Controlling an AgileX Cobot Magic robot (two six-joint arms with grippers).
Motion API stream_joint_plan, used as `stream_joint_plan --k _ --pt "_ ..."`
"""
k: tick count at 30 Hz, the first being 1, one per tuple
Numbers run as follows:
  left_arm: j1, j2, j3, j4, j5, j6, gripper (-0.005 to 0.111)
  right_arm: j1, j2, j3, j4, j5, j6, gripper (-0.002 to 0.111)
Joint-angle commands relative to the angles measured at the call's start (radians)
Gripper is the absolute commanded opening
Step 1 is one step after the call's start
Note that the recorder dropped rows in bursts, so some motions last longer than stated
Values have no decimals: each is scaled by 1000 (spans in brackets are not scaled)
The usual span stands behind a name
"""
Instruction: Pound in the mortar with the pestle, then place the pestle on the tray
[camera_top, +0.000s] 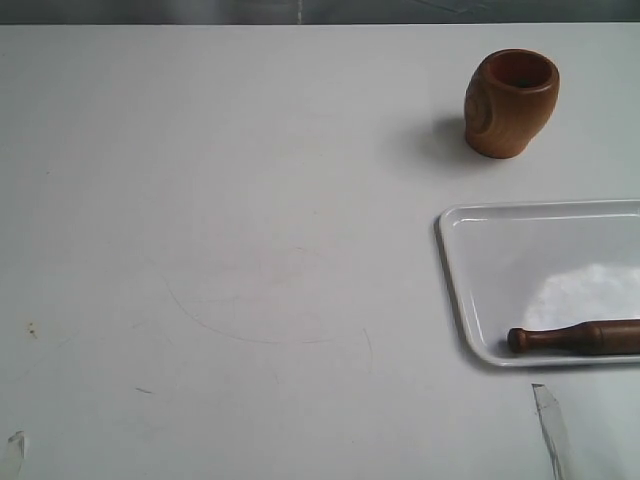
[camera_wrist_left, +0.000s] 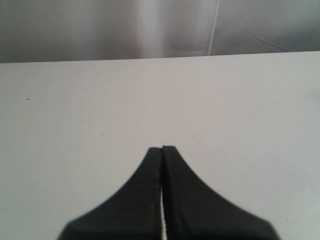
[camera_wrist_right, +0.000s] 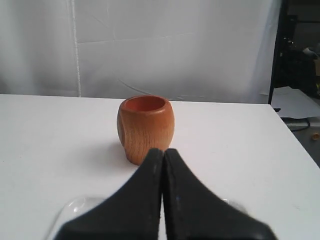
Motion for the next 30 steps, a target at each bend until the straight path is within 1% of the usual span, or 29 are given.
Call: stream_joint_plan --k 1,7,13,30 --pt "-8 -1 1 -7 -3 -8 0 2 -3 4 -49 61 -23 0" --pt "-8 -1 1 -7 -3 -8 0 2 -3 4 -59 141 -20 0" --pt "-8 -1 1 -7 -3 -8 0 2 -3 4 -16 140 -10 0" --pt "-8 -1 1 -7 -3 -8 0 2 -3 4 -16 140 -12 0"
